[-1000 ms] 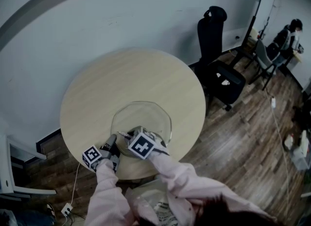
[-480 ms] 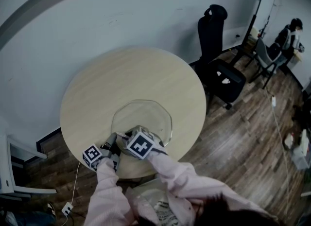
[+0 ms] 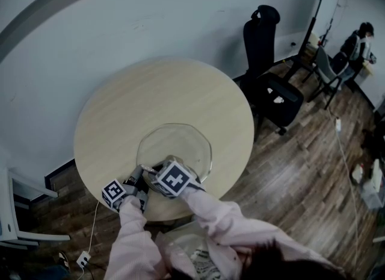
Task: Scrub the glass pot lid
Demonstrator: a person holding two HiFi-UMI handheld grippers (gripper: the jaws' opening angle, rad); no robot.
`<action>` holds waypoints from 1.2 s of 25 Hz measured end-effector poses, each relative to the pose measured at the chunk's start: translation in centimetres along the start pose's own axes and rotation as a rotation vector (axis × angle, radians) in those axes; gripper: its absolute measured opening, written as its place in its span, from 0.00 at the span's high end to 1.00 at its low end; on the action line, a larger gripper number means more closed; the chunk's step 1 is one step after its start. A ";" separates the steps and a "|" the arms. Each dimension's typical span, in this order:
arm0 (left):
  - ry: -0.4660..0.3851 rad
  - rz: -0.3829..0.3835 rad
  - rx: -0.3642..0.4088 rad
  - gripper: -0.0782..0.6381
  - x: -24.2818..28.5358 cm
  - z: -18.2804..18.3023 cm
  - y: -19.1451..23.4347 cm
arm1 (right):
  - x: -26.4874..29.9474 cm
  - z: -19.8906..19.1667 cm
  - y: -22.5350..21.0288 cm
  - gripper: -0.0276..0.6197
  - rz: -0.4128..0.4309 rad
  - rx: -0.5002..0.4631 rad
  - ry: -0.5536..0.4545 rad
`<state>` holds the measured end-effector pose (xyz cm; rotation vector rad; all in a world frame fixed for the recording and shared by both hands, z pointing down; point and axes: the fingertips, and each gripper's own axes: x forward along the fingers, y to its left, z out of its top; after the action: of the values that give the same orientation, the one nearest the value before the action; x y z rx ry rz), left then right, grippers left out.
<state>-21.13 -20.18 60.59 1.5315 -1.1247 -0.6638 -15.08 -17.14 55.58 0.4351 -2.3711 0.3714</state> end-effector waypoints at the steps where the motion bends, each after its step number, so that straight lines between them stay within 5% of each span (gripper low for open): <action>1: -0.003 0.003 -0.005 0.80 0.0 0.0 0.1 | 0.0 0.0 -0.1 0.82 0.005 0.014 -0.006; 22: -0.017 0.007 -0.008 0.80 -0.3 0.1 0.8 | -0.8 -0.5 1.8 0.82 0.199 0.142 -0.017; 30: 0.012 0.025 -0.003 0.80 0.0 -0.1 0.7 | -2.2 -0.5 -1.3 0.82 0.165 0.258 -0.072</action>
<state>-21.25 -20.17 61.24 1.5148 -1.1311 -0.6383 -12.75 -17.71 54.66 0.3754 -2.4458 0.7549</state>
